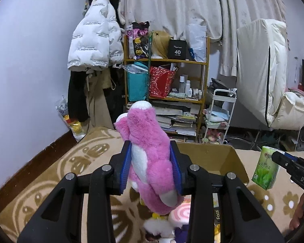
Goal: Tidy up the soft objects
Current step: 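Lift the pink bear and green tissue pack over the cardboard box with both grippers, then open both grippers to drop the bear and tissue pack into the box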
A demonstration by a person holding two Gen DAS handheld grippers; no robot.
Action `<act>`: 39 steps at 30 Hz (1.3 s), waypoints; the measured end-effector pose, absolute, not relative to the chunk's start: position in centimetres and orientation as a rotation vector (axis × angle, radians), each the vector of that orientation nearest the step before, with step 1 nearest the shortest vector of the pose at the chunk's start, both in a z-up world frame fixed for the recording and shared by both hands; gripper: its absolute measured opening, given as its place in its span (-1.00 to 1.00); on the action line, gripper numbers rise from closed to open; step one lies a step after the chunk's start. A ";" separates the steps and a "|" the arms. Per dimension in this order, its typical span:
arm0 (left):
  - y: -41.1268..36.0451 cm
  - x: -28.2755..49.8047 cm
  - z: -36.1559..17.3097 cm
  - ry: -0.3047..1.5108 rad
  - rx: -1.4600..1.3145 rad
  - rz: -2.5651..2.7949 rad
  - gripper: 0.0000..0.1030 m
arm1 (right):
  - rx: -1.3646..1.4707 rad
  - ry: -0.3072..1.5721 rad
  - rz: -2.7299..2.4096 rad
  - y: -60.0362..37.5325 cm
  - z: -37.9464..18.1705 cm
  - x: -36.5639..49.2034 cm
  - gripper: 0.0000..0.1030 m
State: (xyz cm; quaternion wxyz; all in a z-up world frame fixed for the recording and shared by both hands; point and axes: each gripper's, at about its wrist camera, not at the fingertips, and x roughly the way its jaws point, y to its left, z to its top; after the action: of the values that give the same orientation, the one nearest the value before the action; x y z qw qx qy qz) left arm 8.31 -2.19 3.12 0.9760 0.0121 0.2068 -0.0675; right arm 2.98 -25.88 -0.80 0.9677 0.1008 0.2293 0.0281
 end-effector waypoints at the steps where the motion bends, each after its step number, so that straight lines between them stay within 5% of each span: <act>1: -2.3 8.7 3.2 0.417 0.026 -0.144 -0.33 | 0.200 0.463 0.062 -25.8 -0.9 3.2 -0.43; 30: -7.2 17.3 -3.9 0.668 0.162 -0.221 -0.26 | 0.218 0.575 0.157 -25.6 -6.5 12.0 -0.37; 32: -7.0 17.5 -4.2 0.690 0.153 -0.215 0.00 | 0.230 0.583 0.161 -25.8 -6.6 12.0 -0.37; 35: -6.9 17.3 -4.4 0.691 0.158 -0.197 0.12 | 0.221 0.589 0.158 -25.7 -6.6 12.0 -0.36; 39: -6.7 17.2 -4.5 0.701 0.185 -0.149 0.20 | 0.236 0.583 0.155 -25.9 -6.5 11.5 0.02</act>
State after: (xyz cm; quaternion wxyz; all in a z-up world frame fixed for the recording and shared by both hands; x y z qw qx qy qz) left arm 17.25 -6.65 -4.48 0.9324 0.0903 0.3424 -0.0729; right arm 11.46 -25.94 -6.53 0.9480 0.1162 0.2863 0.0762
